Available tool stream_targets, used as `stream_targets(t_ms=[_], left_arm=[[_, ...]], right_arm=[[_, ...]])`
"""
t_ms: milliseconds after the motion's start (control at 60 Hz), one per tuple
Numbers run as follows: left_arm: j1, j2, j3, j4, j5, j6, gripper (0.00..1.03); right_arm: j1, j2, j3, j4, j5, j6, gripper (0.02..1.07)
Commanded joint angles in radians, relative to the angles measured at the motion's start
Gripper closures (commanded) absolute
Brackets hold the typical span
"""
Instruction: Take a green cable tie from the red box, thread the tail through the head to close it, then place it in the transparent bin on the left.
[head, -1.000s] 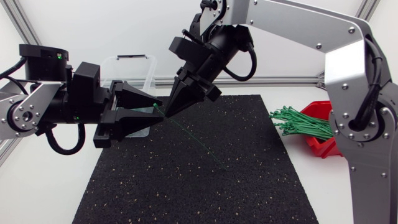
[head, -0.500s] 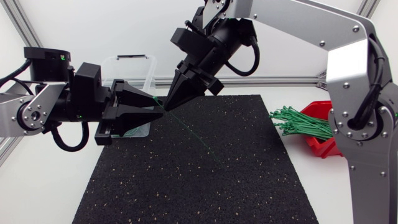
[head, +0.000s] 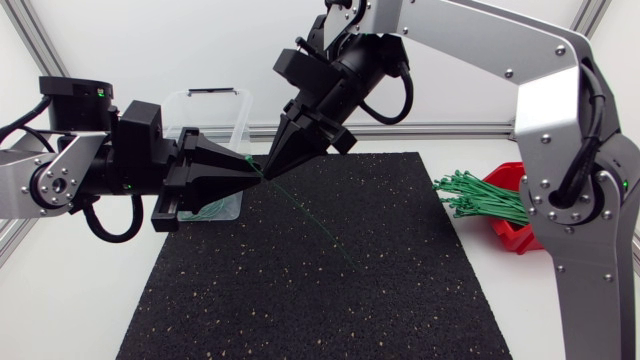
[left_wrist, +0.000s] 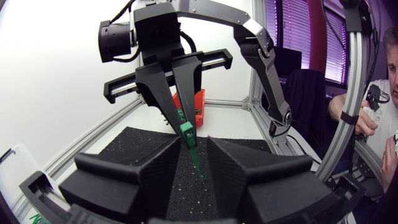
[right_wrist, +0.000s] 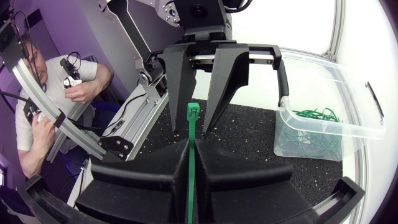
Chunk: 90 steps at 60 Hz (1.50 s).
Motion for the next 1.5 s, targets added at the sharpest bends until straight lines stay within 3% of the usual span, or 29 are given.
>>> stream_targets(t_ms=[0, 33, 217, 267, 400, 500, 633, 950, 1083, 1283, 1350, 1483], left_arm=[[0.005, 0.017, 0.025, 0.018, 0.015, -0.016, 0.76], [0.005, 0.016, 0.023, 0.02, 0.013, -0.016, 0.8], [0.005, 0.011, 0.015, 0.026, 0.015, -0.024, 0.8], [0.005, 0.007, 0.011, 0.032, 0.015, -0.027, 0.88], [0.005, 0.005, 0.011, 0.034, 0.015, -0.032, 0.89], [0.002, 0.003, 0.012, 0.035, 0.015, -0.032, 0.99], [-0.002, -0.001, 0.011, 0.046, 0.013, -0.049, 1.0], [-0.001, -0.023, 0.003, 0.058, 0.013, -0.095, 1.0], [0.007, -0.038, 0.014, 0.058, 0.013, -0.133, 1.0], [0.007, -0.044, 0.034, 0.054, 0.005, -0.184, 1.0], [0.007, -0.047, 0.032, 0.049, 0.002, -0.184, 1.0], [0.01, -0.047, 0.032, 0.037, -0.027, -0.185, 1.0]], right_arm=[[-0.005, 0.024, 0.019, -0.024, -0.012, -0.022, 1.01], [-0.005, 0.024, 0.016, -0.024, -0.012, -0.024, 1.02], [-0.002, 0.027, 0.002, -0.025, -0.015, -0.032, 1.01], [-0.004, 0.025, 0.002, -0.027, -0.017, -0.033, 1.01], [-0.005, 0.02, -0.013, -0.03, -0.017, -0.042, 1.01], [-0.008, 0.014, -0.016, -0.03, -0.017, -0.044, 1.01], [-0.013, 0.013, -0.019, -0.028, -0.018, -0.047, 1.0], [-0.021, 0.014, -0.021, 0.001, 0.009, -0.035, 0.72], [-0.028, 0.007, -0.048, 0.044, 0.057, -0.019, 0.53], [-0.004, -0.084, -0.223, 0.217, 0.137, 0.019, 0.54], [-0.002, -0.108, -0.256, 0.278, 0.143, 0.053, 0.62], [-0.007, -0.139, -0.272, 0.298, 0.157, 0.065, 0.63]])
